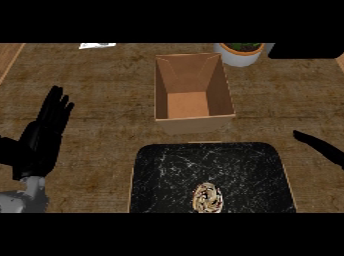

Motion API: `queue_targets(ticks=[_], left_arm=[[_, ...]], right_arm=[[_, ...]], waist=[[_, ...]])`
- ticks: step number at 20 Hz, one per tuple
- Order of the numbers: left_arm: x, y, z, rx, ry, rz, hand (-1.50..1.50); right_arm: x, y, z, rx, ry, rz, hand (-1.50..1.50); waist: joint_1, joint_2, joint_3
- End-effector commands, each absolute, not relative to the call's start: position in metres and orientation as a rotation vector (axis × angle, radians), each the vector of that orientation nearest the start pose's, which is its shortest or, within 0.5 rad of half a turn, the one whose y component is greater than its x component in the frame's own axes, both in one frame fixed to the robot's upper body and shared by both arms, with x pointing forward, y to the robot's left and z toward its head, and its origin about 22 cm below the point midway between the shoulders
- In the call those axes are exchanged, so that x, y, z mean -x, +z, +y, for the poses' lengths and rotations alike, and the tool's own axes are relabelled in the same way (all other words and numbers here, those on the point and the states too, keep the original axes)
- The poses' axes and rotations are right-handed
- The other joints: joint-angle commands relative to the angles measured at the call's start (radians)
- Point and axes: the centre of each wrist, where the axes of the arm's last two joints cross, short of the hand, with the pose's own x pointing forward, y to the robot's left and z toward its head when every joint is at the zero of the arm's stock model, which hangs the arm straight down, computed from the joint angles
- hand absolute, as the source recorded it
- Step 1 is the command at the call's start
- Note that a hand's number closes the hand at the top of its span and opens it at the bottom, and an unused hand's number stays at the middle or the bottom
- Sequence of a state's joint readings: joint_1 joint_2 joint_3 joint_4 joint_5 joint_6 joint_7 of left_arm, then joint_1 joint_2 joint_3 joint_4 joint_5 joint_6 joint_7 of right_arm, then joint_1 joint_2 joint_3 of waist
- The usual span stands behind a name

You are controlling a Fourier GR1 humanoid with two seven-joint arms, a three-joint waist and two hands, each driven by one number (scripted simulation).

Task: Pick the cupcake from the tray and place it in the cardboard box

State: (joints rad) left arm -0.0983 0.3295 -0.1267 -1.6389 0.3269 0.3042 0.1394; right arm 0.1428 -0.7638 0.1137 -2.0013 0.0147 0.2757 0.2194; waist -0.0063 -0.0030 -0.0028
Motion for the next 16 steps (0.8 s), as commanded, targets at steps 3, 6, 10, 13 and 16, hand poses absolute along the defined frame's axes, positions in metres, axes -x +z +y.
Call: queue_targets(ticks=[3,6,10,13,16], left_arm=[[-0.265,0.039,0.269,-0.077,0.117,-1.524,0.00],[-0.254,0.051,0.251,-0.077,0.097,-1.555,0.00],[-0.272,0.071,0.247,-0.072,0.120,-1.540,0.00],[-0.260,0.036,0.249,-0.078,0.107,-1.549,0.00],[-0.254,0.054,0.244,-0.054,0.121,-1.542,0.00]], right_arm=[[-0.180,0.160,-0.261,0.178,0.985,-1.346,-1.50],[-0.173,0.160,-0.243,0.157,0.974,-1.341,-1.50],[-0.182,0.157,-0.219,0.169,0.974,-1.306,-1.50],[-0.184,0.154,-0.215,0.258,0.991,-1.271,-1.50],[-0.174,0.139,-0.198,0.219,0.962,-1.235,-1.50]], waist=[[0.003,0.003,0.001],[0.007,0.001,0.002],[0.008,0.003,0.002],[0.007,0.003,0.002],[0.007,0.002,0.003]])
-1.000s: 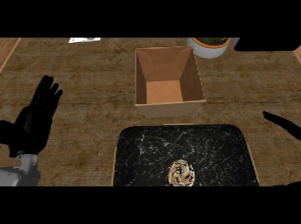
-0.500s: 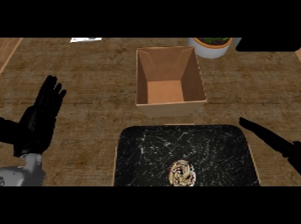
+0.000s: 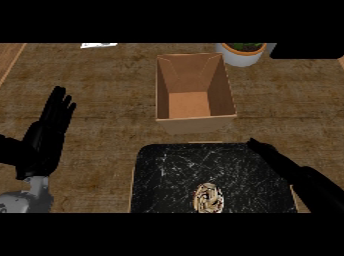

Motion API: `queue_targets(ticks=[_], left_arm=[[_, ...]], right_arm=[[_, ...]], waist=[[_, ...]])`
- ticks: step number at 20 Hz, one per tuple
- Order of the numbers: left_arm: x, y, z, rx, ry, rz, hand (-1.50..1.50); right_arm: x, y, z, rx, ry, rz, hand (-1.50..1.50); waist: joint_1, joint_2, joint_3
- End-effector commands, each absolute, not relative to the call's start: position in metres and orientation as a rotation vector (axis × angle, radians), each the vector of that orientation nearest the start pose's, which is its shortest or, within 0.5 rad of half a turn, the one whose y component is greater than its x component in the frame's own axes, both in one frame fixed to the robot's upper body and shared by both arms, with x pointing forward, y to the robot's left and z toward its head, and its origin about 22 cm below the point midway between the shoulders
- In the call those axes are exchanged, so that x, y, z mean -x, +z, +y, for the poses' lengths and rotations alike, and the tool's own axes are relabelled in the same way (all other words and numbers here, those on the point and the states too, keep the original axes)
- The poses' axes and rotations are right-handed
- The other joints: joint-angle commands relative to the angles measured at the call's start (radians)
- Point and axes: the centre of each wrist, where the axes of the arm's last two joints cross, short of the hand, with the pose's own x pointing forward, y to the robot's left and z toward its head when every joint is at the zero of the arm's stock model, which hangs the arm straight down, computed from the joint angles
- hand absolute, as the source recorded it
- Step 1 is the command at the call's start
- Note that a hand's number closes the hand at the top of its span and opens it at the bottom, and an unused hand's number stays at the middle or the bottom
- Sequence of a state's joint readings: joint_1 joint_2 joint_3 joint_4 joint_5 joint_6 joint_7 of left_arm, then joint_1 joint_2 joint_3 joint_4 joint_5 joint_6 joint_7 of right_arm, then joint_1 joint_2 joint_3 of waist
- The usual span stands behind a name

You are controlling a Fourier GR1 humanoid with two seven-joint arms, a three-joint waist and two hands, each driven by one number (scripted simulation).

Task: Pick the cupcake from the tray and place it in the cardboard box

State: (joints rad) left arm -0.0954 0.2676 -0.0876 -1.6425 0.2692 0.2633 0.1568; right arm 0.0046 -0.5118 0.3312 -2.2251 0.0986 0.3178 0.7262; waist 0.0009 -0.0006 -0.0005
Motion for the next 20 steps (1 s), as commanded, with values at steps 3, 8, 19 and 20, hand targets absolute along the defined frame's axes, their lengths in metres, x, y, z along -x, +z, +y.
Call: queue_targets(ticks=[3,8,19,20], left_arm=[[-0.265,0.059,0.250,-0.082,0.106,-1.554,0.00],[-0.259,0.068,0.266,-0.069,0.108,-1.532,0.00],[-0.264,0.066,0.274,-0.070,0.108,-1.546,0.00],[-0.264,0.067,0.266,-0.070,0.109,-1.546,0.00]], right_arm=[[-0.191,0.145,-0.187,0.174,0.968,-1.244,-1.50],[-0.185,0.110,-0.183,0.217,0.983,-1.220,-1.50],[-0.190,0.093,-0.176,0.205,0.951,-1.219,-1.50],[-0.187,0.086,-0.179,0.200,0.956,-1.225,-1.50]], waist=[[0.001,0.000,0.000],[-0.001,0.000,0.001],[-0.001,0.000,0.001],[-0.002,0.000,0.001]])
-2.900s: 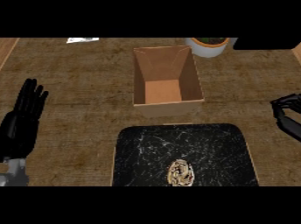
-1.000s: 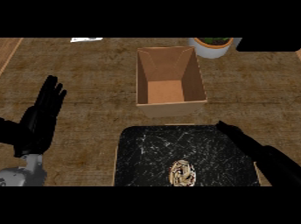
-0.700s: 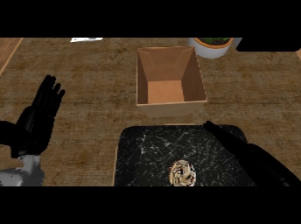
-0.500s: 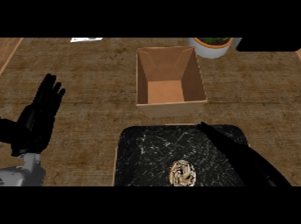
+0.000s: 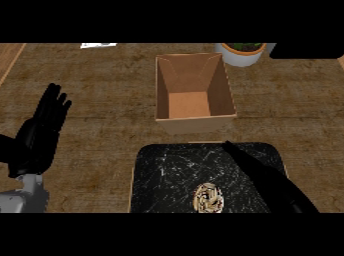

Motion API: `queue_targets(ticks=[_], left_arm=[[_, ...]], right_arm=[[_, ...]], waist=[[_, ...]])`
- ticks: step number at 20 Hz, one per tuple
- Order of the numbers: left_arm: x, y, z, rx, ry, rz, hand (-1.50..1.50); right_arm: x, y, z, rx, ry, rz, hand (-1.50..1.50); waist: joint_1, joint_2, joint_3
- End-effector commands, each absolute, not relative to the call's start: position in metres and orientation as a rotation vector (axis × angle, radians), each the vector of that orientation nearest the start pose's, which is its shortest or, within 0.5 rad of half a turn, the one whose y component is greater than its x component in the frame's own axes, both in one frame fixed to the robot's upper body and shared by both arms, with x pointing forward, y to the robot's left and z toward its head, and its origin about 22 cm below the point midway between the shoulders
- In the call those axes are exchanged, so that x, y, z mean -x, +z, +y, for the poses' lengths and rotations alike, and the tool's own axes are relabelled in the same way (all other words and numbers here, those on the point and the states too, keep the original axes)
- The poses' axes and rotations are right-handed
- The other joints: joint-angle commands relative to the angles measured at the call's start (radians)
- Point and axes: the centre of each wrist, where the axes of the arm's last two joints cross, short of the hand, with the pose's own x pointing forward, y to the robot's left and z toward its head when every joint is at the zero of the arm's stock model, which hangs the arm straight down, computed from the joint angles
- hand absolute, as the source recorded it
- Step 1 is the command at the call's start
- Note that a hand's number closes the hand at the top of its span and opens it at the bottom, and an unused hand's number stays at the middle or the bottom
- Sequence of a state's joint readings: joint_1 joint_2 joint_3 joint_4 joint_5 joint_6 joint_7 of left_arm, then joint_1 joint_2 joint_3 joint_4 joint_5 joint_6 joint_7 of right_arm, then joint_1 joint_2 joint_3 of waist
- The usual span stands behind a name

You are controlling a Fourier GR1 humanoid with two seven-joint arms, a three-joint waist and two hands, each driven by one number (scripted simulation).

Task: Pick the cupcake from the tray and place it in the cardboard box

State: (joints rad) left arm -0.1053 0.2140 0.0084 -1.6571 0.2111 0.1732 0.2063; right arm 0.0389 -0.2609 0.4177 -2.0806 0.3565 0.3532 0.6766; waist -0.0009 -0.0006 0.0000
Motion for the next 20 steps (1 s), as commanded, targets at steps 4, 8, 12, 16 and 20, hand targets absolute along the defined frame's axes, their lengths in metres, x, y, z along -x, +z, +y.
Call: queue_targets(ticks=[4,8,12,16,20], left_arm=[[-0.274,0.058,0.268,-0.062,0.130,-1.541,0.00],[-0.269,0.068,0.262,-0.071,0.110,-1.530,0.00],[-0.254,0.059,0.256,-0.075,0.114,-1.536,0.00],[-0.285,0.071,0.267,-0.070,0.108,-1.556,0.00],[-0.272,0.048,0.261,-0.044,0.103,-1.548,0.00]], right_arm=[[-0.188,0.080,-0.171,0.208,0.988,-1.186,-1.50],[-0.187,0.071,-0.174,0.272,0.992,-1.191,-1.50],[-0.196,0.053,-0.179,0.273,0.985,-1.187,-1.50],[-0.201,0.074,-0.159,0.268,1.002,-1.175,-1.50],[-0.187,0.040,-0.140,0.237,1.028,-1.176,-1.50]], waist=[[-0.002,0.000,0.000],[-0.001,0.000,0.000],[0.001,0.000,0.000],[-0.002,0.001,0.000],[-0.001,0.001,0.000]])
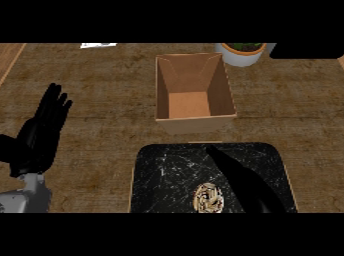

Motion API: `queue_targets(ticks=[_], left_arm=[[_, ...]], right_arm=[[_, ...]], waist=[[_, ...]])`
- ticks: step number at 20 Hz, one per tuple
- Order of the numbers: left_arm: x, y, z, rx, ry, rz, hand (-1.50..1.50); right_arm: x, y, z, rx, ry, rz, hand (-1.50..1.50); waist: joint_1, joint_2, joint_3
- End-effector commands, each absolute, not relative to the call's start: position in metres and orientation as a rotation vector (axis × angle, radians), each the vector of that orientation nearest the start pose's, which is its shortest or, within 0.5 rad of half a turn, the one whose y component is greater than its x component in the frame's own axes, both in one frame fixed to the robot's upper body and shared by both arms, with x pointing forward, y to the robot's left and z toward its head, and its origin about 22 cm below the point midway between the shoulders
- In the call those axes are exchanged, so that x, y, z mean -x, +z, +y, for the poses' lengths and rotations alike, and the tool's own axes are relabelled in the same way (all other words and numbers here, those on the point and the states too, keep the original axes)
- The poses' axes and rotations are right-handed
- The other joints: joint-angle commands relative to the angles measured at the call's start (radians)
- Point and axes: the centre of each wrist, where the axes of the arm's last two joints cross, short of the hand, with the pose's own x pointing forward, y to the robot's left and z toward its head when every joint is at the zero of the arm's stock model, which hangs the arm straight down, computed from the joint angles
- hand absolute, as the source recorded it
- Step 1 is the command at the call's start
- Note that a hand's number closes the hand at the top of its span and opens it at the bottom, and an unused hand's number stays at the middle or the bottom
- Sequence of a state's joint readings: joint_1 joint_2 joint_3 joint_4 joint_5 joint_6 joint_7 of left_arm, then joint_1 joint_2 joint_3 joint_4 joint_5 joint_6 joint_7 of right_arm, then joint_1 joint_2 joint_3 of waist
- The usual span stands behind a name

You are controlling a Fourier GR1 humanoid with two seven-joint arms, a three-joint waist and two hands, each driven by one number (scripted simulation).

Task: Pick the cupcake from the tray and place it in the cardboard box

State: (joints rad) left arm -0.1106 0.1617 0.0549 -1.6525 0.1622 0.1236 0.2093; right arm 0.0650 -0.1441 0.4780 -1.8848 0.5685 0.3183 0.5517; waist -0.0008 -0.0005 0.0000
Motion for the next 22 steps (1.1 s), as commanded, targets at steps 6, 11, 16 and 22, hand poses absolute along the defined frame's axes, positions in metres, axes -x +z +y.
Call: queue_targets(ticks=[6,11,16,22], left_arm=[[-0.269,0.055,0.264,-0.061,0.107,-1.546,0.00],[-0.279,0.048,0.256,-0.070,0.111,-1.543,0.00],[-0.268,0.054,0.265,-0.093,0.107,-1.558,0.00],[-0.258,0.049,0.262,-0.065,0.108,-1.548,0.00]], right_arm=[[-0.212,0.044,-0.153,0.241,0.997,-1.174,-1.50],[-0.216,0.031,-0.159,0.242,1.014,-1.140,-1.50],[-0.188,0.026,-0.149,0.232,1.032,-1.144,-1.50],[-0.183,0.024,-0.139,0.252,1.057,-1.151,-1.50]], waist=[[0.000,0.000,0.000],[0.000,0.001,0.000],[-0.001,0.000,0.000],[0.000,0.000,0.000]])
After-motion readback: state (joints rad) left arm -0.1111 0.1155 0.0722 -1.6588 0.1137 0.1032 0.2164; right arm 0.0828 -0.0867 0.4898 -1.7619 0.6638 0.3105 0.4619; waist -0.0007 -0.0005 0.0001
